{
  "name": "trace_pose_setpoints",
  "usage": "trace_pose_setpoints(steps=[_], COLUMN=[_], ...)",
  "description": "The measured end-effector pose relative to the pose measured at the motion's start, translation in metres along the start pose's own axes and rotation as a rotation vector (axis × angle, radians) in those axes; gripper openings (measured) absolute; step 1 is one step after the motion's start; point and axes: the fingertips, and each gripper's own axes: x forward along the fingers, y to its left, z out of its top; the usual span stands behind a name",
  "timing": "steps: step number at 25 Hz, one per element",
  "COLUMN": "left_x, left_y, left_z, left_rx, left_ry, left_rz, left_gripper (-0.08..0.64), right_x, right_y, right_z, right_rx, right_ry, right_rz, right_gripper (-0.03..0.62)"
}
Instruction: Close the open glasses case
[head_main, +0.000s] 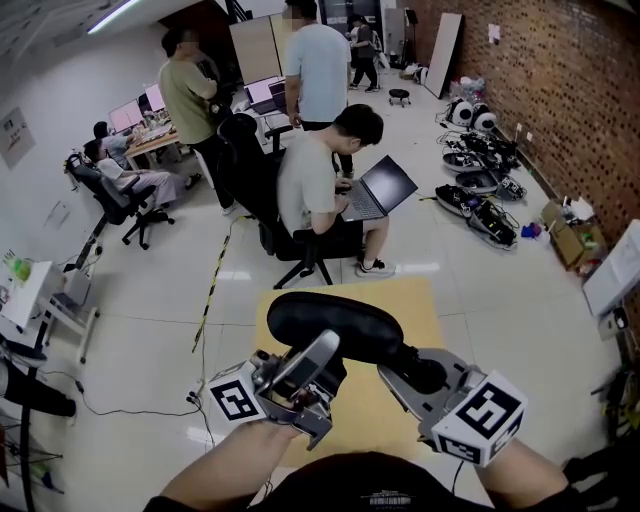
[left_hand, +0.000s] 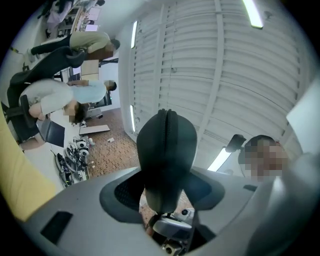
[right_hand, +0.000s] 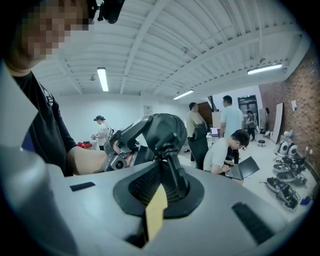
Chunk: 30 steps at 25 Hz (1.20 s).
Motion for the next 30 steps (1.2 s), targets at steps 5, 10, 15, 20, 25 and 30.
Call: trace_pose_setpoints(steps=[5,10,15,20,25,30], left_x=[-0.011,-0.018,-0.010,-0.009,-0.008,-0.009], left_y=[0.005,0.008,0.006,0.004,0.003,0.001], left_z=[-0.017,-0.027,-0.015,-0.016,-0.025,-0.031], left_rx=[0.014,0.017,-0.047,-0.072,-0.083,-0.092], left_ry=[0.131,0.201,0.035,-0.020,0.010,0.027], left_rz=[0.016,0.028,0.001,-0.023,-0.044,-0.052], left_gripper=[0.236,0.235,0.238,0.269,0.304,0.314], right_x=[-0.005,-0.005,0.005,0.012,0.010,0.008], right_y=[-0.007,-0.006,0.013,0.030,0.046,0.055], right_z=[-0.010,-0.021,-0.023,-0.026,-0.035,-0.040], right_rx=[-0.064,-0.112,-0.002,0.024,0.070,0.053], right_ry=[0.046,0.095,0.067,0.091,0.168,0.205], right_rz=[-0.021,-0.021,0.058,0.136,0.251,0.291], right_gripper=[-0.012,-0.012,-0.012,-0.012,-0.014,-0.012])
